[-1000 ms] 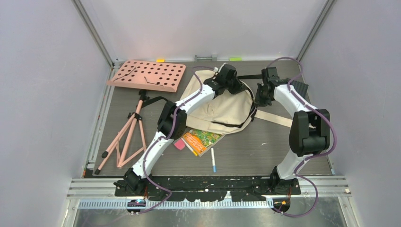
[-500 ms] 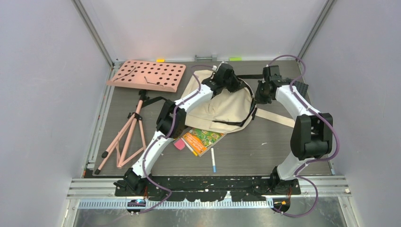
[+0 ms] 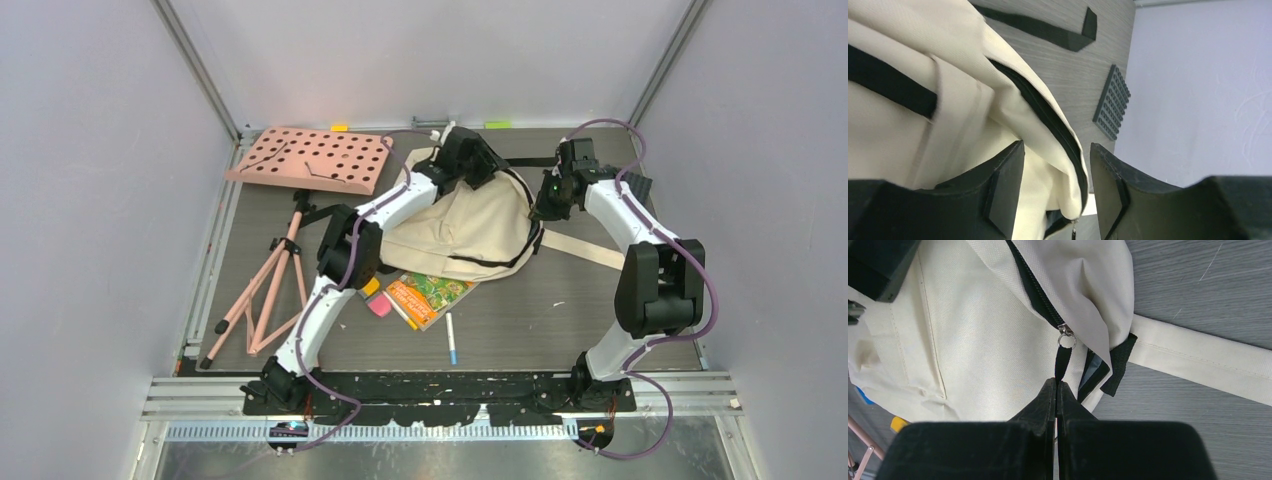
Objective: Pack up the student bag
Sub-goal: Zip the student bag at the center of the board.
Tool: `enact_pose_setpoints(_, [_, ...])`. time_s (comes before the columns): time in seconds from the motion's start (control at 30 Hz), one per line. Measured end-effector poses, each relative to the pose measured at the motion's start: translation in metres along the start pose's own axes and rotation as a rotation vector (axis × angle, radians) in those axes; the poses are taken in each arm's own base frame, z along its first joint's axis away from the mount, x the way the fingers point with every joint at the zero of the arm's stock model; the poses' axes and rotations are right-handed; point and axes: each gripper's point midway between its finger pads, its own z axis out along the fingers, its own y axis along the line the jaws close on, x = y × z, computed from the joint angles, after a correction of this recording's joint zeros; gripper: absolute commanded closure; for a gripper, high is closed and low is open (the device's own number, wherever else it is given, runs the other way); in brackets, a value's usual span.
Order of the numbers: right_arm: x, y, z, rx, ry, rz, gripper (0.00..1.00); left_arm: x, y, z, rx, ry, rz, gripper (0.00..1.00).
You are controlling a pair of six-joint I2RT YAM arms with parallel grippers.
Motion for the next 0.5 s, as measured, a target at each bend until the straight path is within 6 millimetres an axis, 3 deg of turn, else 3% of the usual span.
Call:
enact_pose_setpoints(0.2, [0.000, 0.000, 0.000, -0.001, -0.001, 0.000, 0.99, 0.037, -0.020, -0.007, 0.028, 0.051, 0.023, 0.43])
enact_pose_setpoints(0.5, [-0.007, -0.004, -0.011, 0.029, -0.048, -0.008, 0.99, 0.091, -0.027, -0.014, 0.011, 0.151, 0.038, 0.45])
